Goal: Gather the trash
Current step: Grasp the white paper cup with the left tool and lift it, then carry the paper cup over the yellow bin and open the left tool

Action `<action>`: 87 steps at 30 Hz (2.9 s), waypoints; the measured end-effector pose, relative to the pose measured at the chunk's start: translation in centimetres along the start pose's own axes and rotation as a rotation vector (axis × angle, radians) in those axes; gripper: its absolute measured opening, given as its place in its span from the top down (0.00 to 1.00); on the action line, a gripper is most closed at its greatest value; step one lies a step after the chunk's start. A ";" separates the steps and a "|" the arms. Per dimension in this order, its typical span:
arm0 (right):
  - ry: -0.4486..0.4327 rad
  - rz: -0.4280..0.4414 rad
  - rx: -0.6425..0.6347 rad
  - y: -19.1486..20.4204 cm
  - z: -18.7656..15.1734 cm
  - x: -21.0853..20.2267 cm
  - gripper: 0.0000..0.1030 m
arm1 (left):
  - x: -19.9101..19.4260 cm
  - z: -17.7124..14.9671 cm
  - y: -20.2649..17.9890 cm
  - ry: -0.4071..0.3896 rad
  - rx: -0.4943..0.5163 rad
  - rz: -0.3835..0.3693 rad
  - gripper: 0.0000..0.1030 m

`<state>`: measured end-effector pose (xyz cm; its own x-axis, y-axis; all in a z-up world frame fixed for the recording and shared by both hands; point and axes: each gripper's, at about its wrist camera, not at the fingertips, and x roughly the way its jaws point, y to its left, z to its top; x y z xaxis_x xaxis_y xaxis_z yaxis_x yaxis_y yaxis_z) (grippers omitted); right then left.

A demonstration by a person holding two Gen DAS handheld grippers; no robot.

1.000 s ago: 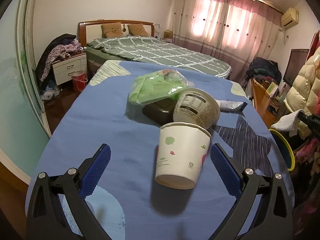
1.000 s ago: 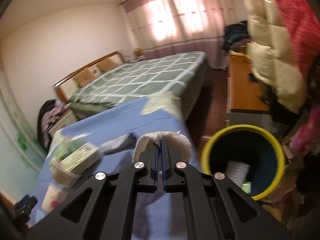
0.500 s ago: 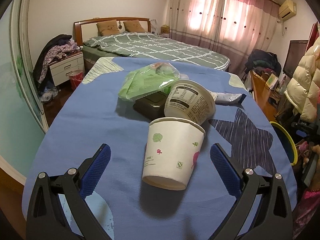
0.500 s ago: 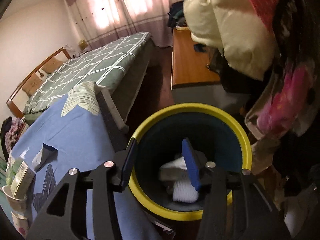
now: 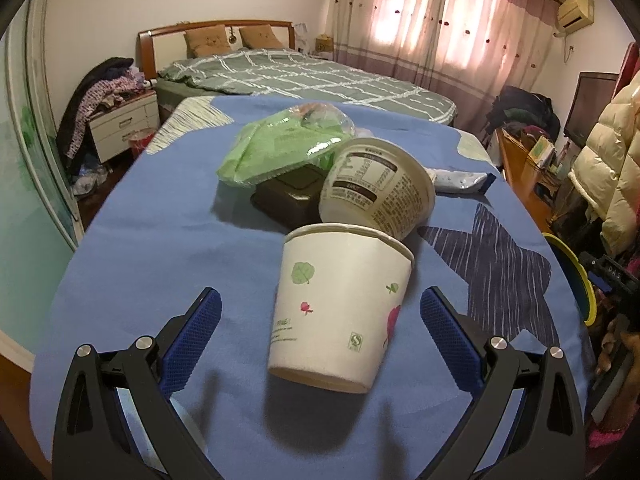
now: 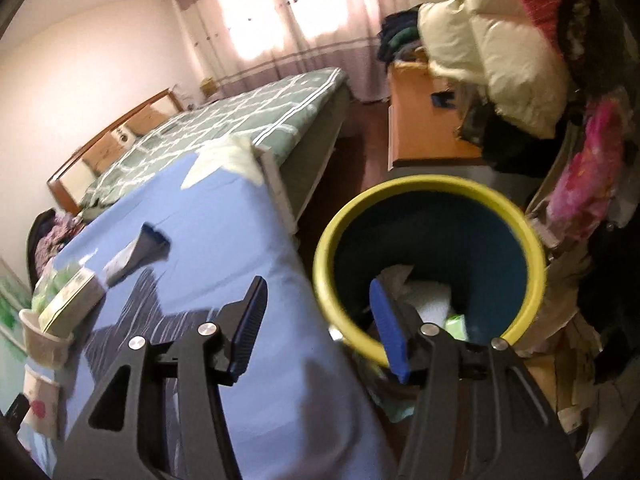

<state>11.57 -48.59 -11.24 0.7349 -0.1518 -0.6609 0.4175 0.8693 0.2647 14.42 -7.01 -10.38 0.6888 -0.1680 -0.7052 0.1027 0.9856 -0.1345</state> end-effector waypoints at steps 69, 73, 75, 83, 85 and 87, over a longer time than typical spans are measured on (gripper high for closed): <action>-0.093 -0.097 0.132 -10.2 1.2 -4.3 0.48 | 4.3 4.3 -25.4 0.146 0.503 -0.395 0.38; -0.099 -0.127 0.173 -12.8 1.5 -4.6 0.48 | 5.8 3.7 -31.4 0.158 0.595 -0.414 0.38; -0.104 -0.143 0.195 -14.2 1.5 -4.8 0.48 | 6.5 3.3 -33.9 0.163 0.630 -0.421 0.38; -0.112 -0.199 0.261 -18.6 1.4 -5.3 0.47 | 9.2 1.3 -42.5 0.210 0.722 -0.473 0.38; -0.109 -0.208 0.273 -19.4 1.3 -5.2 0.47 | 9.7 0.9 -43.9 0.219 0.735 -0.477 0.37; -0.104 -0.213 0.282 -19.8 1.1 -5.0 0.47 | 10.3 0.6 -45.1 0.227 0.744 -0.485 0.35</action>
<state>0.21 -65.58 -12.39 0.6600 -0.3753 -0.6508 0.6873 0.6514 0.3214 17.32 -53.14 -11.12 0.3002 -0.4895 -0.8187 0.8338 0.5515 -0.0240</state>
